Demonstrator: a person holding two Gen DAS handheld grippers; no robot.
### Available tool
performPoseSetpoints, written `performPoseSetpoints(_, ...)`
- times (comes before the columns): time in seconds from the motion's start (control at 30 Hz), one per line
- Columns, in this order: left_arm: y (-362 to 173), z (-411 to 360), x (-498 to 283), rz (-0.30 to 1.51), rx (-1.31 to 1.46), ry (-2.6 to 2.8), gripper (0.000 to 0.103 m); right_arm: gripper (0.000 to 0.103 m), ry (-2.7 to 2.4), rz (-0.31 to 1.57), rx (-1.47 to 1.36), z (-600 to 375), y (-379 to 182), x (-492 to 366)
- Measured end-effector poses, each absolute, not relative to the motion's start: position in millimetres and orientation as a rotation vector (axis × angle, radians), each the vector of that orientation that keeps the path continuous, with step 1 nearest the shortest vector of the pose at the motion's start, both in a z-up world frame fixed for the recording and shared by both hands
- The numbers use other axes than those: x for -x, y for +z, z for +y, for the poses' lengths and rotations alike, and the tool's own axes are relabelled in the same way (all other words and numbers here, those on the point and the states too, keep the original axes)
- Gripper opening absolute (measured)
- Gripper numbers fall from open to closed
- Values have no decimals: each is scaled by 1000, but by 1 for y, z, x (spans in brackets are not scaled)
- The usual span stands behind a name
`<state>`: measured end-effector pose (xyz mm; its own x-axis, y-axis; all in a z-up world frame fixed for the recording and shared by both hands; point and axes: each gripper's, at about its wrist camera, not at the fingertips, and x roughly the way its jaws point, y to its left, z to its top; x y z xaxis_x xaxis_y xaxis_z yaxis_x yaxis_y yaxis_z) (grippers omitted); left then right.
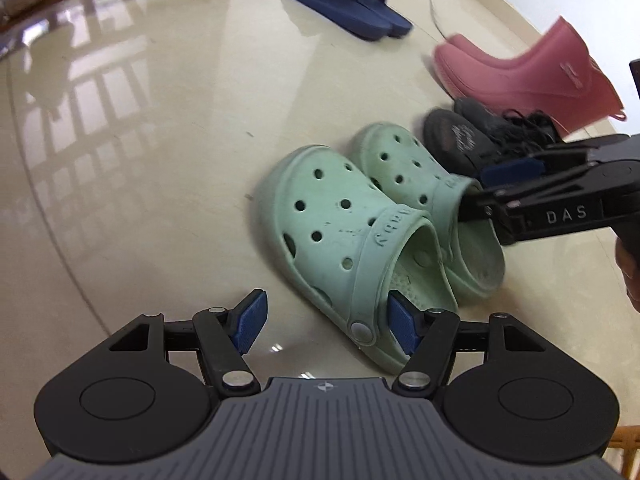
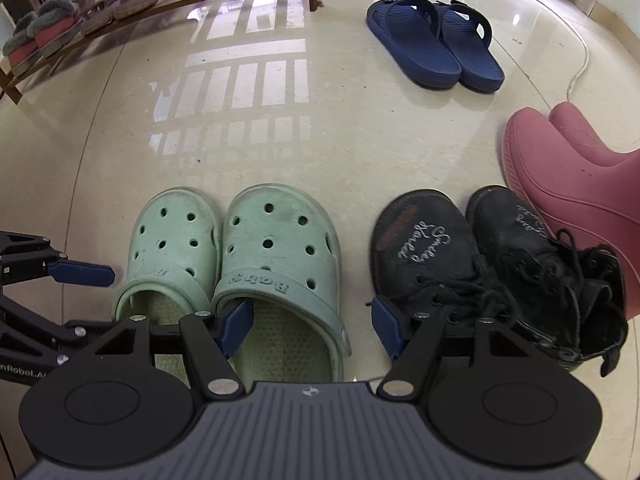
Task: Organize scattered shoes
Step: 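Close both grippers on the heels of the mint-green clogs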
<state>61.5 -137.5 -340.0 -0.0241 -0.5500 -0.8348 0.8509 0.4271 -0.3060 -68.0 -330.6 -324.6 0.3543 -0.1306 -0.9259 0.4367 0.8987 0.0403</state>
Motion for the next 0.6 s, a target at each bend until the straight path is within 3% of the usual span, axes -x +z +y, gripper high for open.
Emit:
performPoseSetpoints(0.17,-333,-129,-78,1066,-327,-1092,50,72,-366,1141,-343,-325,-327,55)
performPoseSetpoints(0.6,-340,-116,-124,1122,-270,-927,48,72,-355,1096,-397,-308,-330,23)
